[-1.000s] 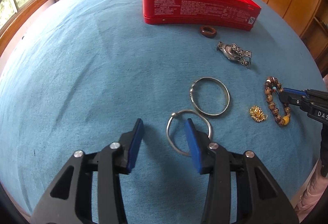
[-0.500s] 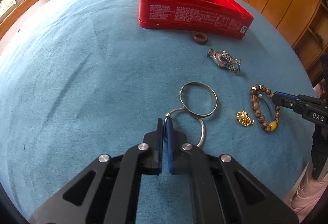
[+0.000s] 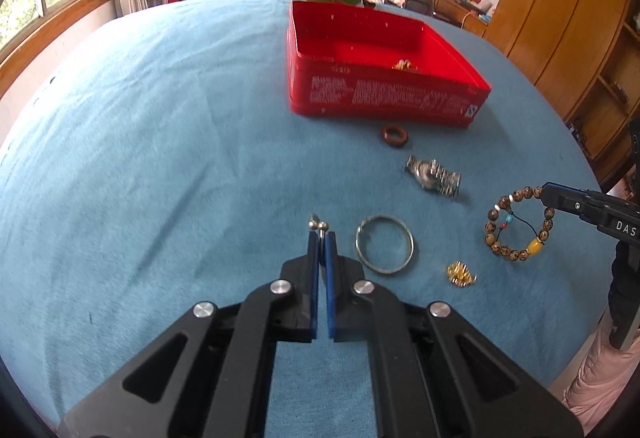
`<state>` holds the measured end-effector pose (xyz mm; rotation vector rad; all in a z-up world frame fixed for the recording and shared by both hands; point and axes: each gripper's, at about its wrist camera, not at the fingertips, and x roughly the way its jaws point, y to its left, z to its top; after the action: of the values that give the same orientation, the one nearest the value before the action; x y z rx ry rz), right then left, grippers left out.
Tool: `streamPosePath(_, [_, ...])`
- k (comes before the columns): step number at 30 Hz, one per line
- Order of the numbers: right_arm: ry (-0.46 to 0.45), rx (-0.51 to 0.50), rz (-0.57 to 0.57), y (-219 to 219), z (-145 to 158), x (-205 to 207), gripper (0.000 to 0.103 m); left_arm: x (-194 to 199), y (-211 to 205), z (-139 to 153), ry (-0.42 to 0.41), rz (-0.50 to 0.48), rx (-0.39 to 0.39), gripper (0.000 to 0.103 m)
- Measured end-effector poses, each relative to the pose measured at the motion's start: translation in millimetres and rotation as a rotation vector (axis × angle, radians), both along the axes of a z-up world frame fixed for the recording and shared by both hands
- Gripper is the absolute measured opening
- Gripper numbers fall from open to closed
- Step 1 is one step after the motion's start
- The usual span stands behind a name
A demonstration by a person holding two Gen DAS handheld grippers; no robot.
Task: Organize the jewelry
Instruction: 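Carry the hoop earring with the left gripper while the right gripper carries the wooden bracelet toward the tin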
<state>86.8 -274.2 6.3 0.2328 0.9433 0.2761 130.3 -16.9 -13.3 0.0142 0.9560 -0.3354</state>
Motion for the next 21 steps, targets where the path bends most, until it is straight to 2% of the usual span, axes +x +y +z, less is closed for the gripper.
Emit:
streamPosePath(11, [-0.036, -0.017, -0.004, -3.5, 31.3, 15.7, 0.011, 17.4, -11.9, 34.3, -0.059, -0.029, -0.013, 0.001])
streamPosePath(14, [-0.056, -0.027, -0.001, -4.3, 48.6, 23.2, 0.011, 24.5, -18.7, 45.5, -0.074, -0.047, -0.013, 0.001])
streamPosePath(21, [-0.088, -0.032, -0.002, -9.5, 83.2, 58.3, 0.011, 61.0, -38.3, 73.3, -0.098, -0.076, -0.023, 0.001])
